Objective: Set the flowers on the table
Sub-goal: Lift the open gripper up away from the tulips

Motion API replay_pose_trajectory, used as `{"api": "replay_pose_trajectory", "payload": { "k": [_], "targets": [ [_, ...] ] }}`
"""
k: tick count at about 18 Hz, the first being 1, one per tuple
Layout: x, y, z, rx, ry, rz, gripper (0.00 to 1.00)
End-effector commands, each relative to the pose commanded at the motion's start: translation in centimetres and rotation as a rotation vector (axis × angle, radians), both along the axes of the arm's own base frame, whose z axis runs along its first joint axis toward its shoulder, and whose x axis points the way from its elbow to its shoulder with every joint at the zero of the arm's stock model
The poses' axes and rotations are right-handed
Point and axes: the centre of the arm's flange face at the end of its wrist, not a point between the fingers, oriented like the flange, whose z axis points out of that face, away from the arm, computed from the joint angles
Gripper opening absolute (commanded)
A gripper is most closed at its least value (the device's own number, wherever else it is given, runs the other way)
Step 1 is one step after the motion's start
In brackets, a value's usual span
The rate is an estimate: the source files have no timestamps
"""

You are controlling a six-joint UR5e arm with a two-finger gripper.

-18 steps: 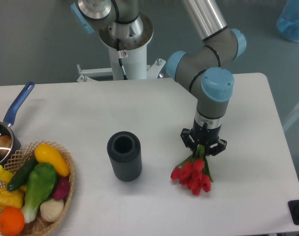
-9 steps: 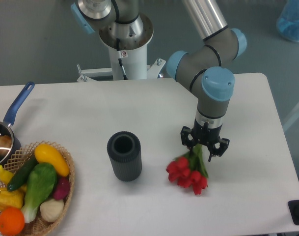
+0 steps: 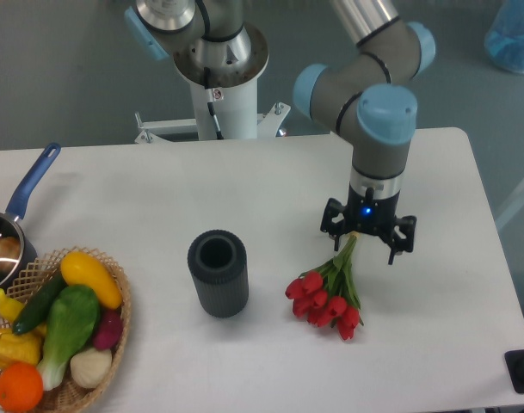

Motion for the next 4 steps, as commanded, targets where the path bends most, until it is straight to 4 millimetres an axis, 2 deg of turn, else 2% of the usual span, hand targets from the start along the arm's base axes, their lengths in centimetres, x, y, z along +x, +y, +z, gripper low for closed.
{"api": "replay_pose_trajectory", "payload": {
  "k": [4],
  "targets": [
    [0.22, -0.03, 0.65, 0.002, 0.012, -0.005, 1.0]
  ]
}}
